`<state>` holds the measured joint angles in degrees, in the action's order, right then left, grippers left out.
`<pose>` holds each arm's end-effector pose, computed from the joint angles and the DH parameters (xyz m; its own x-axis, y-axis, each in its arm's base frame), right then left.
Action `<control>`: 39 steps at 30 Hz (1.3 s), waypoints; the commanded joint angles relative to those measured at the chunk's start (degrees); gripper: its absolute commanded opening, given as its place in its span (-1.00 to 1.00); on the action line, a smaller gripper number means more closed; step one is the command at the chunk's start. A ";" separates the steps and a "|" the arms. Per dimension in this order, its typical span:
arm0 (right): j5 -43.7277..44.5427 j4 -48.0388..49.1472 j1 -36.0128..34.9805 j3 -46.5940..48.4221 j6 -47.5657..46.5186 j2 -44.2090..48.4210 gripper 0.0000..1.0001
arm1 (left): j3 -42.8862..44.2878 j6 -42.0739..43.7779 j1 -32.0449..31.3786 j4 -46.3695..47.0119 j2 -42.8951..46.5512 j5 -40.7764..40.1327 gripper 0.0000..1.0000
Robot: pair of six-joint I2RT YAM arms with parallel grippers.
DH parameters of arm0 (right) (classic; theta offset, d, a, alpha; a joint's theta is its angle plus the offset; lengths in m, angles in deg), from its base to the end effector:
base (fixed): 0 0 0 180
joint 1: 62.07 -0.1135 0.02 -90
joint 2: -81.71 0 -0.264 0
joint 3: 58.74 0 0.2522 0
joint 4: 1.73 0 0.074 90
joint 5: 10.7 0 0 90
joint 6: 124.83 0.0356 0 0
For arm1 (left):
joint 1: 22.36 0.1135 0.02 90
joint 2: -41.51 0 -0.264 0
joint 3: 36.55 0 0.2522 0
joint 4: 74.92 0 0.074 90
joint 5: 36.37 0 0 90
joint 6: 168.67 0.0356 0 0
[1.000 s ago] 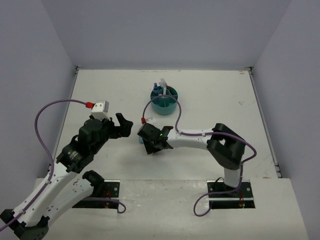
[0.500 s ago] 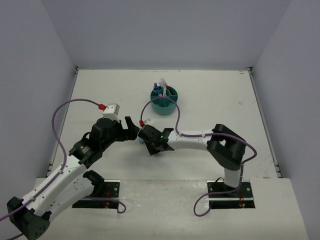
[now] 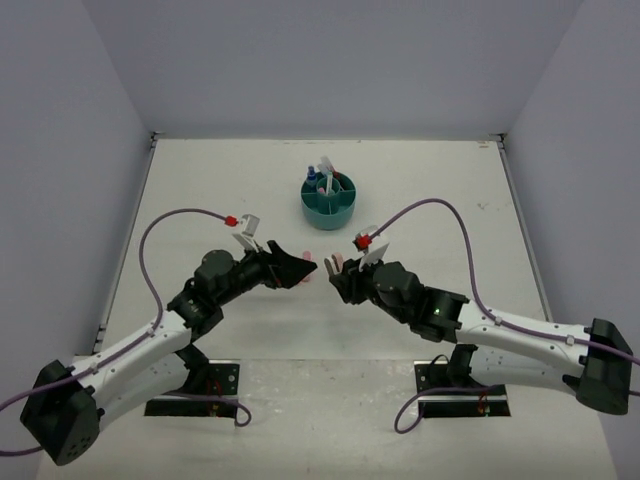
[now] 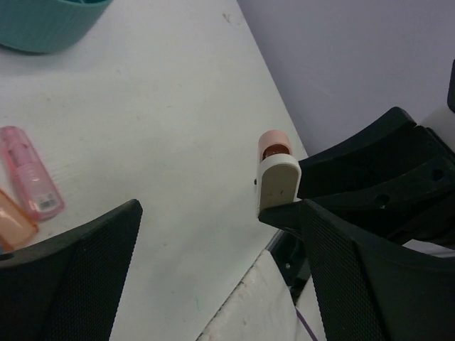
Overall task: Sort the stationery into containers
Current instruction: Pick up the stapler from the center of the board, then place the stapler in the storage box.
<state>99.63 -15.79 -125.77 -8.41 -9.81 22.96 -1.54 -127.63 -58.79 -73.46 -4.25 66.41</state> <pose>0.1138 0.2023 0.2612 -0.4489 -0.0132 -0.8935 -0.5612 0.7822 0.2704 0.1489 -0.1197 0.2380 -0.6546 -0.4311 -0.6210 0.3976 0.5024 -0.7678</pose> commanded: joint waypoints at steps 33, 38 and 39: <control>5.85 -2.28 -0.27 3.32 -3.74 5.84 -0.99 | 16.03 1.22 -11.66 19.29 -27.54 1.11 -0.81; 10.36 -5.42 -0.19 2.92 -2.47 6.22 0.97 | 22.46 13.90 -11.59 11.45 -28.38 -5.51 -1.00; 13.86 -7.64 0.27 3.20 -1.16 6.35 0.98 | 25.67 19.48 -11.50 8.71 -29.43 -7.53 -1.00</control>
<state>104.84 -19.99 -125.82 -7.70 -13.03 27.90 15.25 -123.50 -70.31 -59.50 -32.23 65.20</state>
